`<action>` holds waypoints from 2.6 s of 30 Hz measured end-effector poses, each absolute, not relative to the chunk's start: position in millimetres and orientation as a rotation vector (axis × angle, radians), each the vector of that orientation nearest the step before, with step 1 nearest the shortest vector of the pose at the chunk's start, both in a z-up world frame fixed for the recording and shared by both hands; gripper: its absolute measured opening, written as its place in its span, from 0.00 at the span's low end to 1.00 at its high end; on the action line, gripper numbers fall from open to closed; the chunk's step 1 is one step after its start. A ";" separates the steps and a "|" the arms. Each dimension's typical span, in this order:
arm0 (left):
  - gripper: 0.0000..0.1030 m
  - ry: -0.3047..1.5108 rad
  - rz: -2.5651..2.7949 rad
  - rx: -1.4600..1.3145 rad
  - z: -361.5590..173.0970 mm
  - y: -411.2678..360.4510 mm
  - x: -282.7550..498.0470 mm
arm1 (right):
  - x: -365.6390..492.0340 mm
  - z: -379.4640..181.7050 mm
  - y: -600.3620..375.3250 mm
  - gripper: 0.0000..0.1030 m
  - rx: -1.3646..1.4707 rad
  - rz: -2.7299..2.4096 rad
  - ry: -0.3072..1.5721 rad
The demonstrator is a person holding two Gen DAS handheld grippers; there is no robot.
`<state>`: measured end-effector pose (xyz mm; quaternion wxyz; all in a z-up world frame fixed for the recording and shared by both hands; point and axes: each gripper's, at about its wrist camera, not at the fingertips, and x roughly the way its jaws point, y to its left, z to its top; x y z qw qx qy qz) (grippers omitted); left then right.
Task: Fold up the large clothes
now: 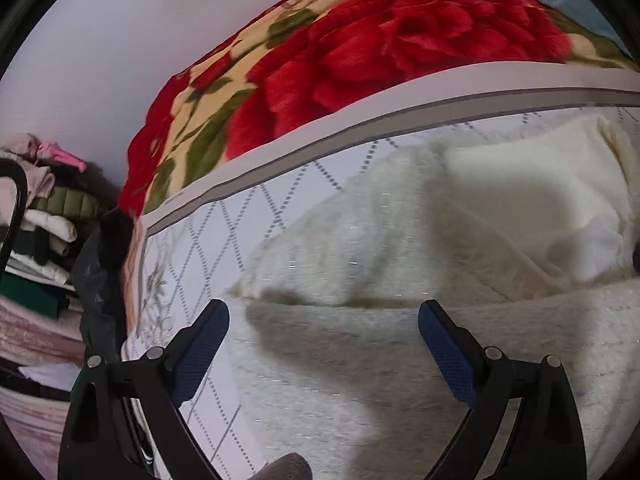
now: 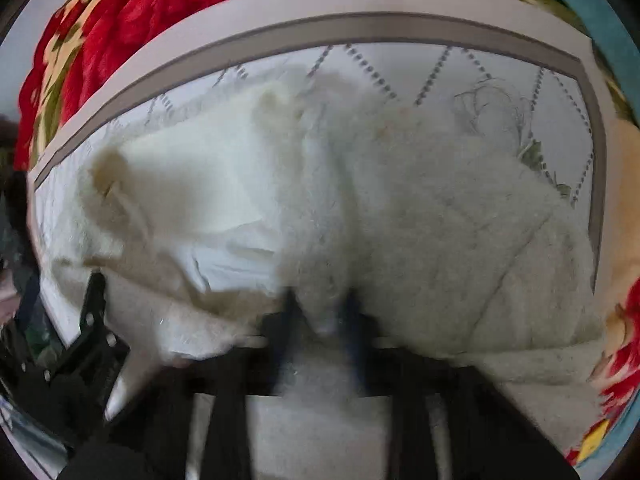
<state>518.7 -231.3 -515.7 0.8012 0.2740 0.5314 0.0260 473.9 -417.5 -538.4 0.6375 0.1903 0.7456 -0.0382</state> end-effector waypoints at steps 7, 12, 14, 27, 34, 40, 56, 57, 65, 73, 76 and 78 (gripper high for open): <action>0.94 1.143 0.030 0.537 -511.4 -232.0 516.5 | 460.7 -479.7 -445.2 0.06 0.710 -0.120 1.479; 0.94 1.130 0.033 0.544 -511.0 -233.5 519.9 | 468.2 -467.8 -457.5 0.06 0.799 -0.138 1.389; 0.94 1.127 0.044 0.537 -506.4 -229.7 519.4 | 476.3 -487.8 -463.3 0.08 0.817 -0.117 1.403; 0.94 1.343 0.161 0.448 -513.2 -136.5 363.9 | 322.2 -466.7 -369.5 0.45 0.588 0.172 1.657; 0.94 1.361 0.158 0.487 -547.1 -135.8 329.3 | 276.6 -544.9 -321.9 0.27 0.516 0.065 1.781; 0.94 1.363 0.136 0.447 -544.3 -126.9 322.8 | 260.3 -518.5 -338.0 0.00 0.676 -0.107 1.687; 0.94 1.344 0.090 0.410 -513.9 -114.1 309.6 | 225.1 -433.6 -461.9 0.77 0.508 -0.200 1.568; 0.94 1.349 0.081 0.407 -514.5 -119.3 308.9 | 216.3 -434.0 -482.3 0.77 0.469 -0.264 1.567; 0.94 1.306 0.021 0.451 -501.1 -156.2 302.3 | 145.7 -503.2 -567.9 0.15 0.579 -0.325 1.671; 0.94 1.256 -0.062 0.552 -476.1 -169.2 285.6 | 94.8 -459.1 -550.7 0.08 0.793 -0.294 1.627; 0.94 1.242 -0.086 0.598 -468.0 -168.1 275.6 | 60.6 -454.3 -530.2 0.08 0.870 -0.233 1.691; 0.94 1.247 -0.095 0.620 -469.1 -170.7 269.0 | 37.0 -460.7 -522.0 0.08 0.923 -0.194 1.758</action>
